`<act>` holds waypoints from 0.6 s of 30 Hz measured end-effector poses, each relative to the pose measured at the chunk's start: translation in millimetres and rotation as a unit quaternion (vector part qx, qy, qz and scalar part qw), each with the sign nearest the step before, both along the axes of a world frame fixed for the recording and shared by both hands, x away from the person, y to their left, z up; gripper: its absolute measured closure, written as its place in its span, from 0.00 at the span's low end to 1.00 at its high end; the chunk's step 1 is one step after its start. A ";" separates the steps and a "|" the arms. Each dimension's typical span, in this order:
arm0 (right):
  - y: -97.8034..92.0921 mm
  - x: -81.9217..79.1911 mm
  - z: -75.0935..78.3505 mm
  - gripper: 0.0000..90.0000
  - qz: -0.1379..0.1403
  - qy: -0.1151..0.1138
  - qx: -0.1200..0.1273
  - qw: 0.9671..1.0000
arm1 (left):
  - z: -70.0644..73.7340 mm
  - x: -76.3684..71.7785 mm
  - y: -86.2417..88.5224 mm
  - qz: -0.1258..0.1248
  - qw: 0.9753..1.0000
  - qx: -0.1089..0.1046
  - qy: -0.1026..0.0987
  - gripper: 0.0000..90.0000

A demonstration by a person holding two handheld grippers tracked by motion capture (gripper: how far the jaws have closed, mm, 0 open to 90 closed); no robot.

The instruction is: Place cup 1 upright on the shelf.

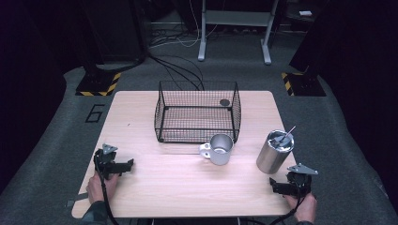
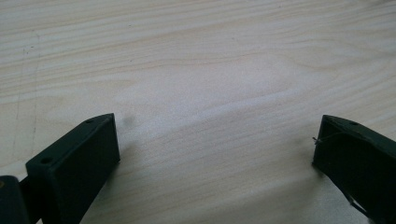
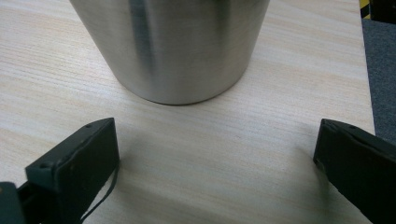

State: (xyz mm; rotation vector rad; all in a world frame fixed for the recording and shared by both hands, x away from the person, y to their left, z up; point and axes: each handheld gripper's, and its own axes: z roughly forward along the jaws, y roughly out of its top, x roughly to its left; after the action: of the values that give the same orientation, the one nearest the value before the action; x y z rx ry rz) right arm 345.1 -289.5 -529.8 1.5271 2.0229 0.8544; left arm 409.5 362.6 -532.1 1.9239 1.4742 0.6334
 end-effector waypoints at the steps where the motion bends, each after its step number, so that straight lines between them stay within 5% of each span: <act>1: -0.2 0.2 -0.2 0.00 0.001 -0.003 -0.001 1.000 | 0.0 0.0 -0.1 0.000 1.000 0.000 0.000 0.00; 18: 0.9 -2.7 0.4 0.00 -0.017 0.000 0.000 1.000 | 0.1 -0.1 -0.3 0.001 1.000 0.001 -0.001 0.00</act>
State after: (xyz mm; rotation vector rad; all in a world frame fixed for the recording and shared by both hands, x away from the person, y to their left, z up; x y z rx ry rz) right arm 342.4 -288.6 -529.5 1.5566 1.9919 0.8415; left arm 409.4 362.3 -532.0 1.9235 1.4746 0.6363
